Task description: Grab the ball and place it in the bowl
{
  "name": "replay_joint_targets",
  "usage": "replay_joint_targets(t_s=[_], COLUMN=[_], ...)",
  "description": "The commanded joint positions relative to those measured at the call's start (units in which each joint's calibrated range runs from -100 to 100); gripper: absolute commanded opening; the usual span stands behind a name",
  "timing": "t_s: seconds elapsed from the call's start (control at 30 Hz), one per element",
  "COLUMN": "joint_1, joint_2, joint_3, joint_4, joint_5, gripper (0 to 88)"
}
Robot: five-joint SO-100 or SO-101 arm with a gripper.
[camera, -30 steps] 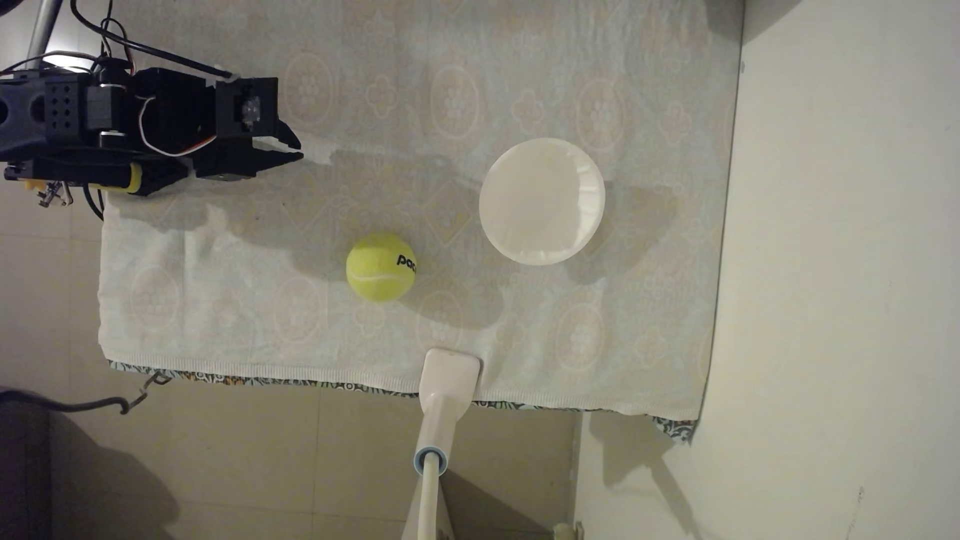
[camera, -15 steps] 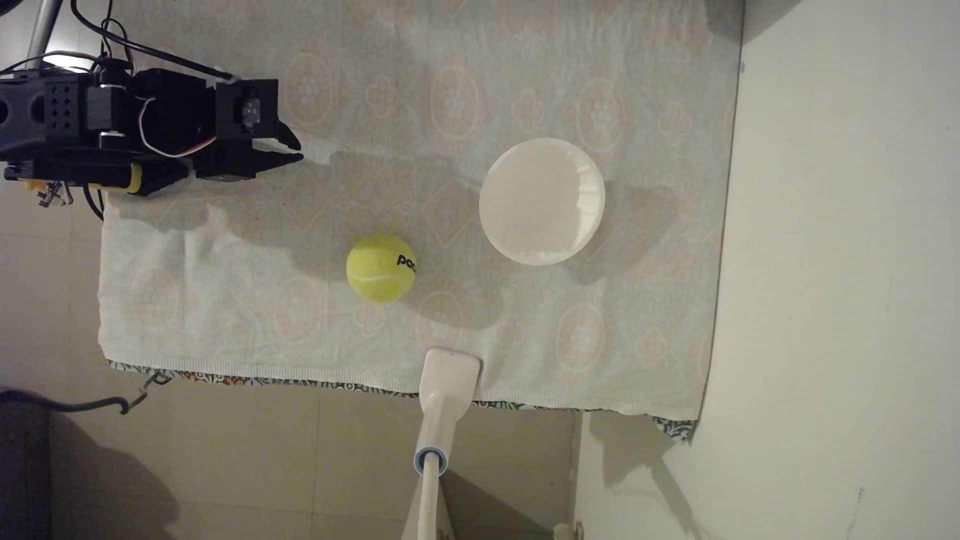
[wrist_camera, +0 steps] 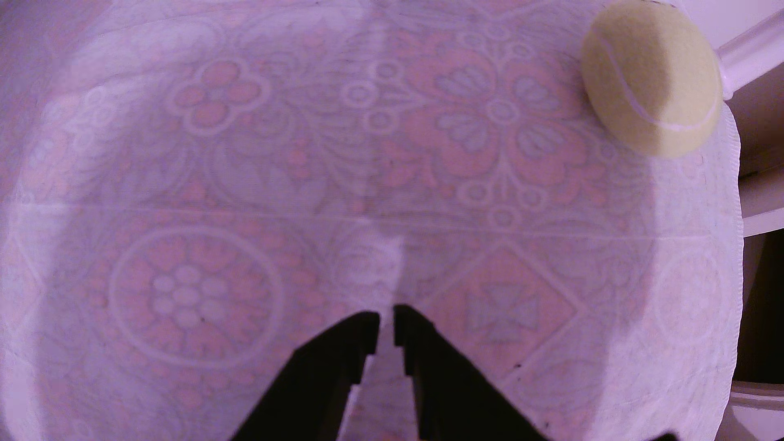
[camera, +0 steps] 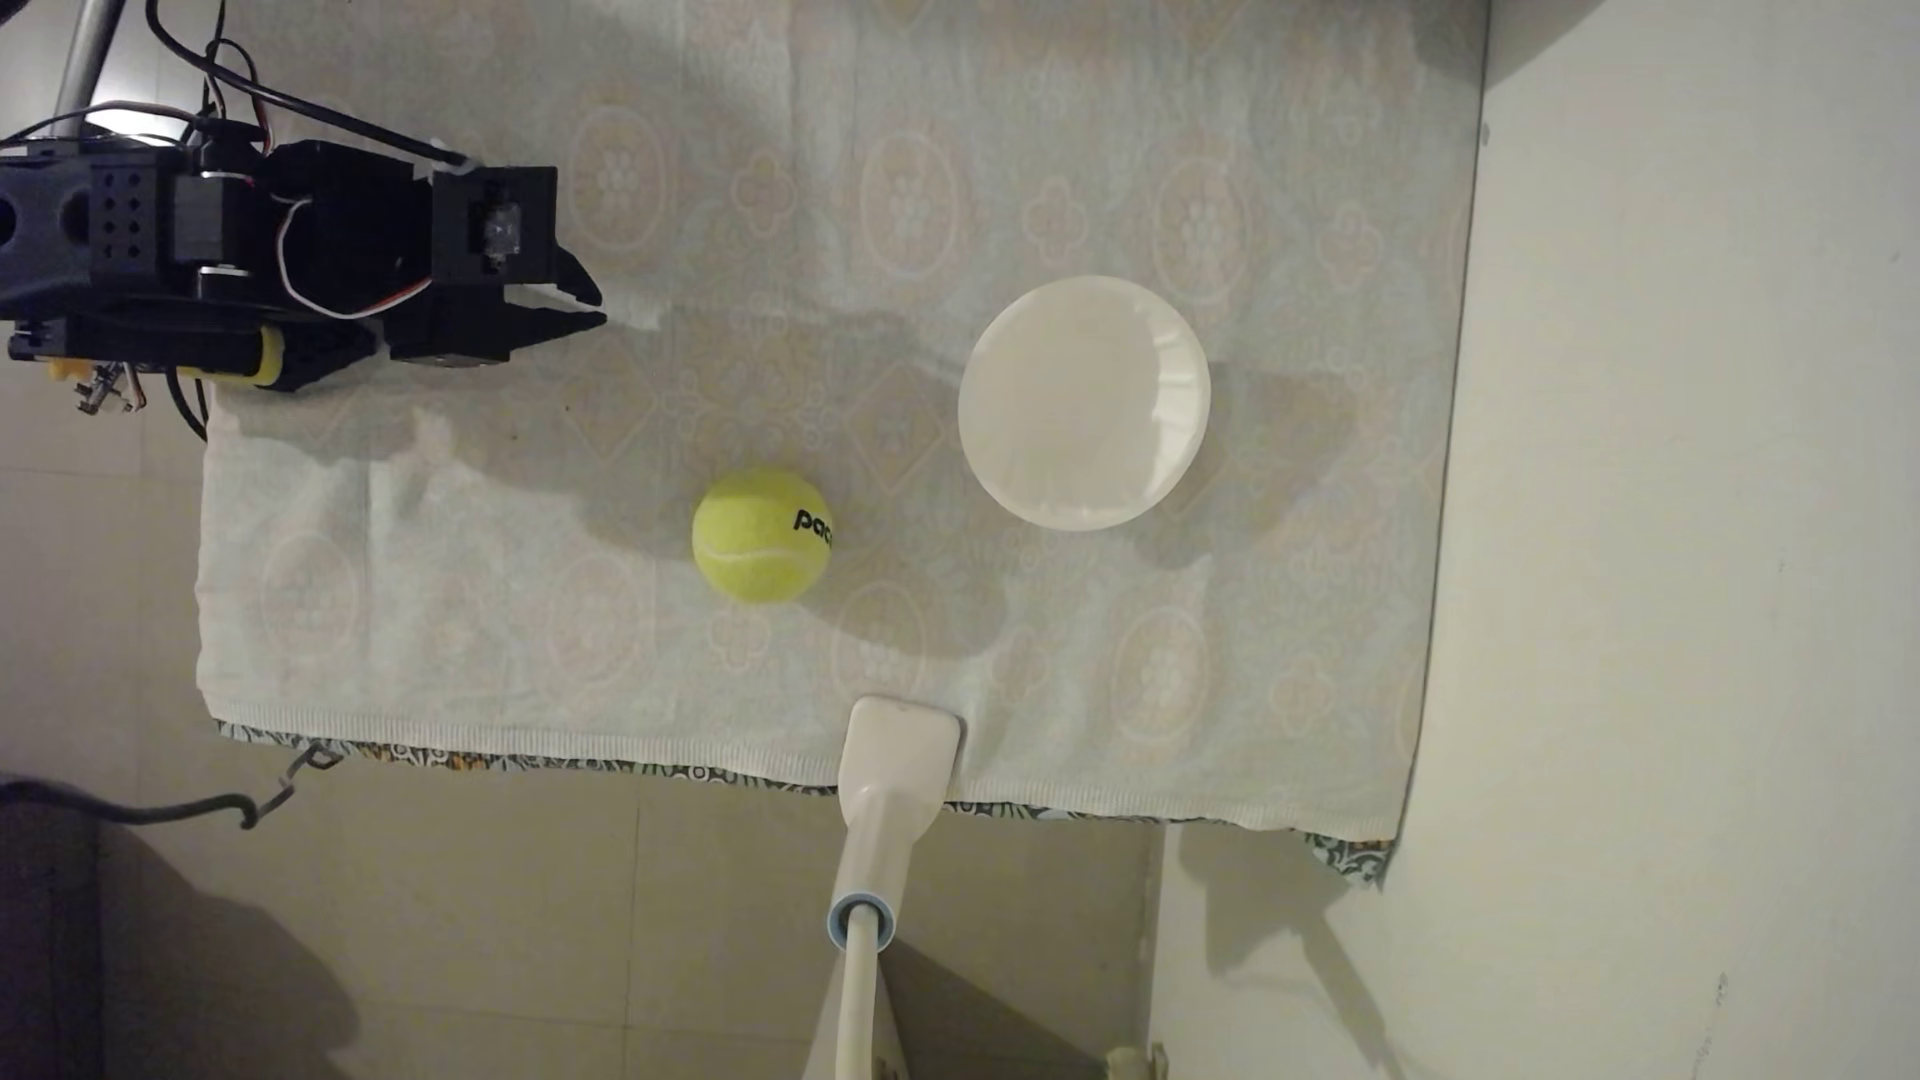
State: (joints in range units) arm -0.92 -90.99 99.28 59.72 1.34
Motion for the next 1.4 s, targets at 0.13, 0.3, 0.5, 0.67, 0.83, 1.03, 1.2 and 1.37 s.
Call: replay_joint_targets(t_s=[0.13, 0.3, 0.5, 0.67, 0.83, 1.03, 1.2, 1.37], joint_1=[1.47, 2.57, 4.88, 7.52, 9.29, 10.39, 12.26, 13.14], joint_2=[-0.64, -0.72, -0.72, -0.72, -0.72, -0.24, 3.47, 5.64], joint_3=[-2.00, -4.37, -10.82, -13.09, -15.36, -18.09, -21.90, -25.54], joint_4=[2.09, 3.98, 8.41, 9.31, 10.05, 10.79, 10.79, 11.20], joint_5=[-0.10, 0.34, 1.61, 3.08, 3.86, 4.44, 4.49, 4.44], gripper=[0.2, 0.2, 0.2, 0.2, 0.2, 0.2, 0.2, 0.2])
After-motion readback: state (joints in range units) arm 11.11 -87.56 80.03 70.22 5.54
